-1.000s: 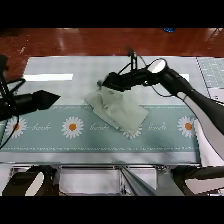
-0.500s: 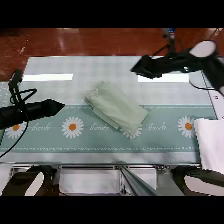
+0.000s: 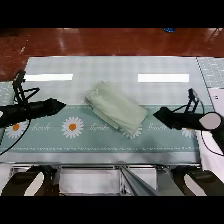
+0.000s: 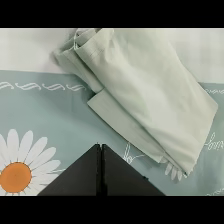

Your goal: Fold the shirts.

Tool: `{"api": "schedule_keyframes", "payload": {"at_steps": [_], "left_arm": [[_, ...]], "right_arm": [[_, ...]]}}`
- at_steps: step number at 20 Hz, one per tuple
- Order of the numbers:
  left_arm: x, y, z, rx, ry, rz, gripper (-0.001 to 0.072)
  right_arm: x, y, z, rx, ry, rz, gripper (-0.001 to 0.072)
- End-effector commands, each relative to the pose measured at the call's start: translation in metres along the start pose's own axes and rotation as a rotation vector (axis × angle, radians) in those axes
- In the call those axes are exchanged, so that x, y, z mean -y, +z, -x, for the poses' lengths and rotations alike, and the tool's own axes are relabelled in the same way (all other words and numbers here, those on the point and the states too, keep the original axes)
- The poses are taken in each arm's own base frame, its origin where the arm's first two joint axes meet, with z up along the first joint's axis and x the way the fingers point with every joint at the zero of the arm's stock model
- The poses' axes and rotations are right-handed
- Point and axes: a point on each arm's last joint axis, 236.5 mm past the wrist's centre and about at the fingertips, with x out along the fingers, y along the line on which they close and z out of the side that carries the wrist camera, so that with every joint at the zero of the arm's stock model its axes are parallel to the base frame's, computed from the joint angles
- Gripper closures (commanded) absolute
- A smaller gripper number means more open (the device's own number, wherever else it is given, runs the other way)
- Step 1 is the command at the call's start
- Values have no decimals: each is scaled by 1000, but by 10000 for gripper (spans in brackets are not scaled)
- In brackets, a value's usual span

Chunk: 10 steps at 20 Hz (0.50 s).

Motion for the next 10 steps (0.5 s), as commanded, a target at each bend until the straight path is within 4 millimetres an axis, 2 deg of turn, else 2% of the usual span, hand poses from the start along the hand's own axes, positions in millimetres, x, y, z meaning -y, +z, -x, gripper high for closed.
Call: {"api": "schedule_keyframes", "payload": {"at_steps": [1, 4, 8, 9, 10], "left_arm": [[-2, 0, -3, -4, 4, 6, 683], [-2, 0, -3, -5, 3, 5, 684], [-2, 0, -3, -5, 3, 5, 684], [-2, 0, -3, -5, 3, 5, 683], [-2, 0, -3, -5, 3, 5, 684]], "right_arm": [[8, -34, -31, -92, 83, -117, 303], [-4, -41, -55, -166, 167, -176, 303], [-37, -57, -91, -261, 236, -166, 303], [-46, -60, -100, -287, 235, -139, 323], [-62, -60, -107, -309, 250, -93, 411]]}}
